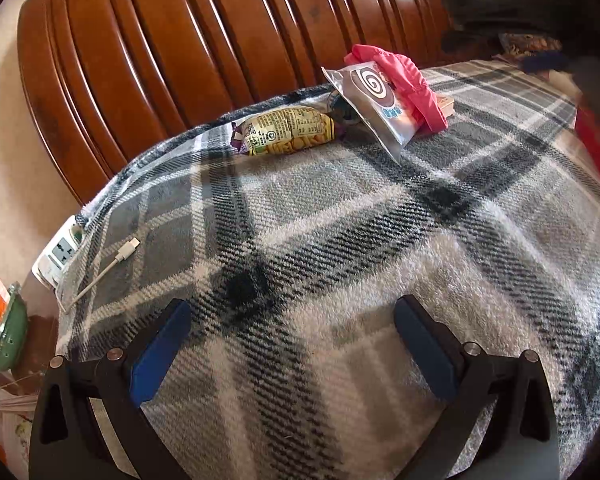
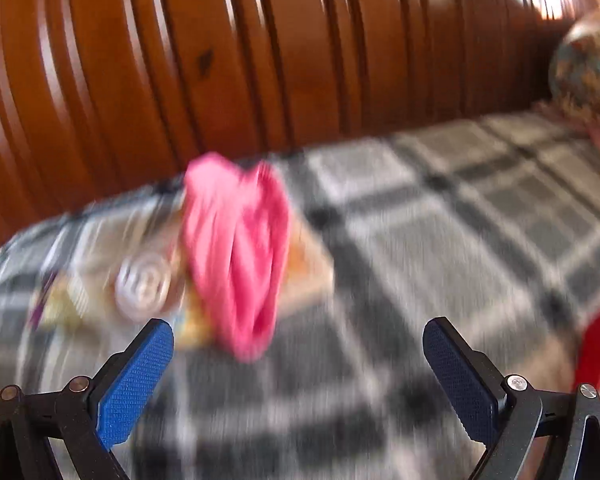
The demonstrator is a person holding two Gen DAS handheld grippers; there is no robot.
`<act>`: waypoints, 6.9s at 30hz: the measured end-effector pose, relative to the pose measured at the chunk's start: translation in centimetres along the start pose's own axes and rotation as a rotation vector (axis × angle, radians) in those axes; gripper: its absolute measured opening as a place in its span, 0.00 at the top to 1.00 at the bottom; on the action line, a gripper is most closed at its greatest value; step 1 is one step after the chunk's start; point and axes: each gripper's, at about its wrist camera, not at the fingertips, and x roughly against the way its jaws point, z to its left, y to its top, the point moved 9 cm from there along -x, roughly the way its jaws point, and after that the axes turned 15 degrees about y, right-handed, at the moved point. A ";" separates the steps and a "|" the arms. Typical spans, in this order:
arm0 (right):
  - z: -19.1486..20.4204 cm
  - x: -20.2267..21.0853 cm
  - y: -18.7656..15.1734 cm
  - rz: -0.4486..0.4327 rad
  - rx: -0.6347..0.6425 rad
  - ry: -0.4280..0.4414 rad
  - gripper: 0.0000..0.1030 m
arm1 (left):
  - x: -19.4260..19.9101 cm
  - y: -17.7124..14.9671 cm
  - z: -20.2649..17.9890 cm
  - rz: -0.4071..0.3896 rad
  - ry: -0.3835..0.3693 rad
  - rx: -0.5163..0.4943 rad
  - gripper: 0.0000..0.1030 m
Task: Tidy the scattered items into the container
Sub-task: 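Withdraw both tools from the tray toward the remaining items, then grasp the pink cloth with the right tool, then grasp the yellow snack bag with the left tool while the right tool holds the pink cloth, then carry the yellow snack bag and pink cloth toward the red tray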
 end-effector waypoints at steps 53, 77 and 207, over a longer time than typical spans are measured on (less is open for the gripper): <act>-3.5 -4.8 -3.0 0.007 -0.543 0.521 0.76 | -0.1 0.3 0.5 0.042 -0.063 0.052 0.00; 0.3 -9.0 -2.0 0.140 -0.363 0.418 0.75 | 0.8 0.9 1.0 0.027 -0.004 0.009 0.00; -9.4 34.2 1.8 -0.454 -0.091 -0.396 0.85 | 22.2 24.6 -16.9 -0.336 -0.687 -0.122 0.47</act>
